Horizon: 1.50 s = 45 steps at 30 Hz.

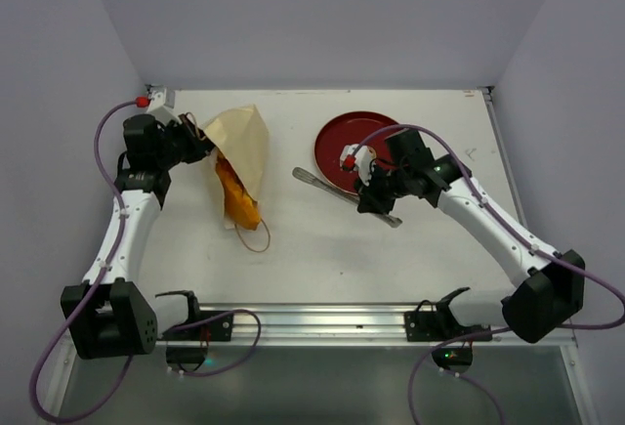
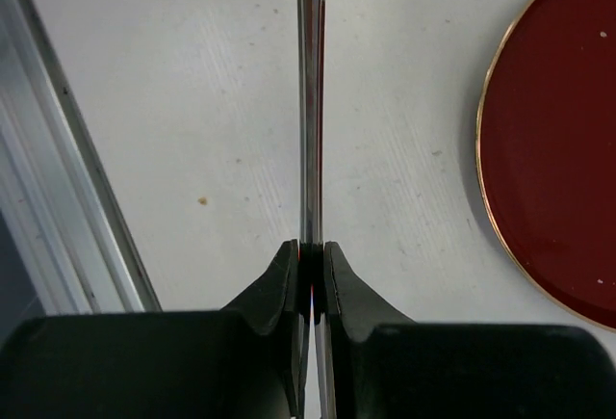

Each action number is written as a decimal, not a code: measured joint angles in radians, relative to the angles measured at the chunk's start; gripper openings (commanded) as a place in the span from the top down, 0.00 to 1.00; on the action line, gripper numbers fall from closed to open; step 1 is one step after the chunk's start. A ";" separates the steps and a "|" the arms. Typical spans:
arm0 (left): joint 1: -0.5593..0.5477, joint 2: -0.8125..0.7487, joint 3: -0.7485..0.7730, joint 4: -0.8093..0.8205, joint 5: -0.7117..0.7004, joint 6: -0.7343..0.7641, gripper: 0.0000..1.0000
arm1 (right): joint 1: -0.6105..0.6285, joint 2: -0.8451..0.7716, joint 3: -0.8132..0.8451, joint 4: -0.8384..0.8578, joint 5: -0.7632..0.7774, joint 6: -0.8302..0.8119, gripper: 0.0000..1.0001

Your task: Take the fake bread out of the paper bag

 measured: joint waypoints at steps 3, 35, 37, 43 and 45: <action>-0.042 0.025 0.009 -0.001 -0.015 -0.006 1.00 | 0.001 -0.041 0.029 -0.055 -0.052 0.000 0.81; -0.282 0.338 0.208 0.117 -0.206 -0.211 1.00 | 0.059 0.063 0.072 -0.042 -0.069 0.135 0.73; -0.282 0.339 0.207 0.118 -0.206 -0.205 0.98 | 0.059 0.082 0.072 -0.034 -0.039 0.137 0.71; -0.294 0.333 0.159 0.114 -0.189 -0.137 0.89 | 0.059 0.121 0.072 -0.023 0.012 0.136 0.69; -0.302 0.331 0.148 0.095 -0.191 -0.103 0.86 | 0.059 0.121 0.072 -0.023 0.011 0.133 0.69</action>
